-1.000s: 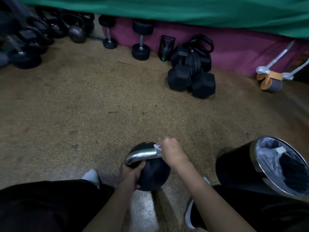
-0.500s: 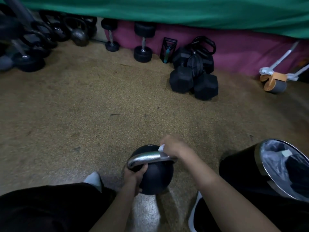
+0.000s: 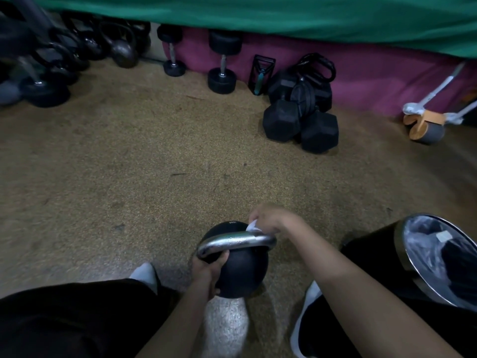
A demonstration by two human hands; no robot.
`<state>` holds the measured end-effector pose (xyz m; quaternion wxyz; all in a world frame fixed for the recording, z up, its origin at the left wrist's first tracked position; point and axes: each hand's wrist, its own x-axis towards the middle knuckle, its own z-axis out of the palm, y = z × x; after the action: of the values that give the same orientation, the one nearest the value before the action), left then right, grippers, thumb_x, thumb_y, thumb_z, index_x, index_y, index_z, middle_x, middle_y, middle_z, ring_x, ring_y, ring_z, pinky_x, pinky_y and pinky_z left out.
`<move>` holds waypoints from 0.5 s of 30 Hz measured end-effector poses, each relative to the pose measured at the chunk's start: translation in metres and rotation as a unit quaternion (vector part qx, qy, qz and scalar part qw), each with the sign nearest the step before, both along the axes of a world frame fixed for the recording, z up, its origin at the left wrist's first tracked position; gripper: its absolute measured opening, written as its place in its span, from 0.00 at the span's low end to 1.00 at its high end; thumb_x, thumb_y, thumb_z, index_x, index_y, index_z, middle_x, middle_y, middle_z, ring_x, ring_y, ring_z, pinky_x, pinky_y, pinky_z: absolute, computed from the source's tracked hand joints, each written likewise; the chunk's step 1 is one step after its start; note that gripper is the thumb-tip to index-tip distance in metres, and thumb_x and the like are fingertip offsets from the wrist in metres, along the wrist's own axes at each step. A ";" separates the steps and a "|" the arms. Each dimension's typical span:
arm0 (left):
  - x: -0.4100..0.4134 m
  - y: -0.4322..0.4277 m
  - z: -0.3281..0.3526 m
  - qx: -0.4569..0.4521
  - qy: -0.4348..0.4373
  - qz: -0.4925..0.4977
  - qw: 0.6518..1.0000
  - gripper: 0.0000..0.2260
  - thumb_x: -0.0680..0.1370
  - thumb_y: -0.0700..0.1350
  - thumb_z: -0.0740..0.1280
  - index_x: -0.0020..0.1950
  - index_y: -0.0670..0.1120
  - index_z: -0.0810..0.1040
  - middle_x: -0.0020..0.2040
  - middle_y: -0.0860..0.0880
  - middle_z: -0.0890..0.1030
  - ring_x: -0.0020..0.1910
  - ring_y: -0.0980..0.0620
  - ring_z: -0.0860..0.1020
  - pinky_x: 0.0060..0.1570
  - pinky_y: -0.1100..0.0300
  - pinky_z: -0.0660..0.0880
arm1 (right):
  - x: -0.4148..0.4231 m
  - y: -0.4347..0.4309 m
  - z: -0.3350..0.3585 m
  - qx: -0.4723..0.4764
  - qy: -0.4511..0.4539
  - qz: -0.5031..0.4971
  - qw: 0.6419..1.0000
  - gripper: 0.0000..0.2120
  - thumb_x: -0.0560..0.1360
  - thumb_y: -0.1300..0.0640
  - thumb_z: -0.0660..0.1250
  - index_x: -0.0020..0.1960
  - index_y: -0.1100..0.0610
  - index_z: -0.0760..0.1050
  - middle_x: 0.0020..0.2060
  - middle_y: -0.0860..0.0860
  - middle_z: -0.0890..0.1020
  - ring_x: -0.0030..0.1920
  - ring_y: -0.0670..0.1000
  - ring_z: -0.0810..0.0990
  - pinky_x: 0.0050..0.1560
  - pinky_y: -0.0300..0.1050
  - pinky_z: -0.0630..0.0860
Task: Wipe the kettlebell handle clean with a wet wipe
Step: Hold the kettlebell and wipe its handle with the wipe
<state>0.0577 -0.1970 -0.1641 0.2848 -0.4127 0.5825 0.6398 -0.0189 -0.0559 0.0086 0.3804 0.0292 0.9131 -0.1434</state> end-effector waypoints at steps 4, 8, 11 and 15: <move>0.000 0.000 0.001 -0.006 0.003 0.001 1.000 0.37 0.72 0.51 0.78 0.76 0.53 0.64 0.73 0.45 0.71 0.68 0.36 0.71 0.45 0.44 0.74 | -0.002 -0.001 0.000 0.013 0.002 0.010 1.000 0.10 0.75 0.63 0.63 0.49 0.55 0.82 0.45 0.51 0.82 0.45 0.51 0.80 0.37 0.39 0.75; 0.001 0.000 0.001 0.000 0.007 0.006 1.000 0.36 0.73 0.50 0.78 0.75 0.54 0.62 0.73 0.45 0.70 0.69 0.36 0.70 0.46 0.42 0.74 | -0.002 -0.007 -0.007 0.018 0.003 0.014 1.000 0.11 0.75 0.63 0.64 0.52 0.54 0.82 0.50 0.53 0.83 0.48 0.53 0.81 0.47 0.45 0.78; 0.001 -0.001 0.002 -0.012 0.004 -0.002 1.000 0.38 0.72 0.51 0.78 0.76 0.54 0.62 0.74 0.45 0.70 0.68 0.36 0.71 0.45 0.43 0.75 | -0.004 -0.007 -0.002 0.001 0.001 0.033 0.999 0.10 0.75 0.61 0.65 0.53 0.55 0.82 0.51 0.53 0.83 0.50 0.53 0.81 0.49 0.44 0.77; 0.001 -0.001 0.000 -0.018 -0.008 -0.004 1.000 0.38 0.71 0.53 0.78 0.76 0.55 0.62 0.73 0.45 0.71 0.68 0.36 0.71 0.44 0.45 0.74 | -0.002 0.000 0.002 -0.005 0.021 0.026 0.999 0.09 0.75 0.61 0.66 0.52 0.55 0.82 0.51 0.52 0.83 0.51 0.52 0.81 0.43 0.41 0.74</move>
<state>0.0584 -0.1980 -0.1645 0.2844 -0.4202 0.5932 0.6250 -0.0212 -0.0561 0.0107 0.3647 0.0009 0.9207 -0.1388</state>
